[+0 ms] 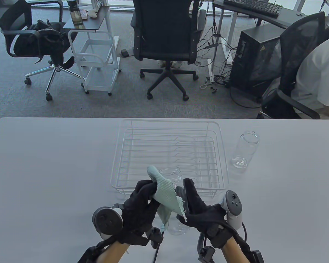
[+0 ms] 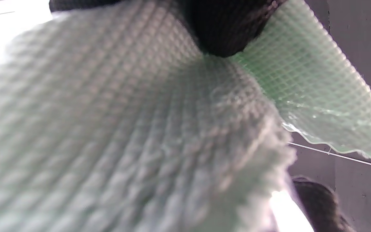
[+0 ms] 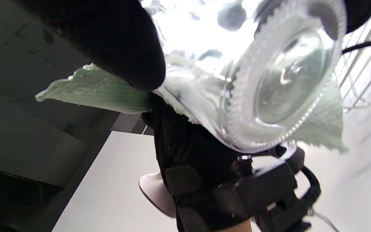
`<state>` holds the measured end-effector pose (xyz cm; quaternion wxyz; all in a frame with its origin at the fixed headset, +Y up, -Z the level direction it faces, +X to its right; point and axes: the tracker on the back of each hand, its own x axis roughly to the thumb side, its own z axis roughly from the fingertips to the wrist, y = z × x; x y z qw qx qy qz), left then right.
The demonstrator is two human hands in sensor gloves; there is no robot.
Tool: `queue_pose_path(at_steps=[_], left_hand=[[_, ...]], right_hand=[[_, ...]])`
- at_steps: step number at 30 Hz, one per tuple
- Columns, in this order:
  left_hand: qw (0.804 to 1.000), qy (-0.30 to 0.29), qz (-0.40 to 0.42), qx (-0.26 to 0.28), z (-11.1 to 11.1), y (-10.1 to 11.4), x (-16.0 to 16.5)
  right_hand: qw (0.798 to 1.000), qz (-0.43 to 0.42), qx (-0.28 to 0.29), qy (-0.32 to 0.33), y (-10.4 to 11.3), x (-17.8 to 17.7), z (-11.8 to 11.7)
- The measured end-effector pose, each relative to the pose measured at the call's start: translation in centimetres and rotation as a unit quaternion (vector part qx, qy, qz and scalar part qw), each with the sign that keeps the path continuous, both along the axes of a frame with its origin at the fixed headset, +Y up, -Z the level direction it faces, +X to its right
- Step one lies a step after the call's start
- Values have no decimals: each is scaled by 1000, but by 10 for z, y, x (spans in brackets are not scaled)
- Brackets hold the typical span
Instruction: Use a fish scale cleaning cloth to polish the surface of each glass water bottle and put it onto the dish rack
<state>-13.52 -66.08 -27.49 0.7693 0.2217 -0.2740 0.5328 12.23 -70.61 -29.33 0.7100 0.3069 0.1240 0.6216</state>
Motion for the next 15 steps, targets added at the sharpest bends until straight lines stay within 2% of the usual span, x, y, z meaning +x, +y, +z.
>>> queue_pose_path(at_steps=[6,11,15], left_hand=[[999,-17,-42,18,7,-4,13],[997,-39,-67,11,12,-14,27],[997,-41,-68,11,16,-16,32]], right_hand=[[996,-32,22,-77,2,7,-2],[983,-57,47,-166,7,15,0],[982,-45,67,-171,12,17,1]])
